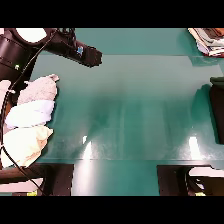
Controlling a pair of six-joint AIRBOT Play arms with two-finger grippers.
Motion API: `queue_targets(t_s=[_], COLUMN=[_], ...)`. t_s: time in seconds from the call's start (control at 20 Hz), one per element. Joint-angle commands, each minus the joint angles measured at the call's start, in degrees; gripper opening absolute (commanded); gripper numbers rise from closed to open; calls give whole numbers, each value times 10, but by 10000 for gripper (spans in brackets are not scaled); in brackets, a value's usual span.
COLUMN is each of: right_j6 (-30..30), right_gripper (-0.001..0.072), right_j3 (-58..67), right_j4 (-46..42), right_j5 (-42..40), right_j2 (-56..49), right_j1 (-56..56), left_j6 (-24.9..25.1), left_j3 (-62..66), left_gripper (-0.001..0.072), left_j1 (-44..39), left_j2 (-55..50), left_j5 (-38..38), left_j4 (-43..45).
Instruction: Fold the shirts.
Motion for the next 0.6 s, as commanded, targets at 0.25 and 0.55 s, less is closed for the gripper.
queue_targets(t_s=[0.25, 0.55], right_j6=[-20, -22], right_gripper=[17, 564], right_j3=[-189, -311], right_j4=[-90, -209], right_j5=[82, 106], right_j2=[103, 149], right_j1=[-100, -131], left_j6=[9, 17], left_j3=[0, 0], left_gripper=[31, 31], left_j1=[0, 0], left_j2=[0, 0], left_j5=[0, 4], left_j4=[6, 5])
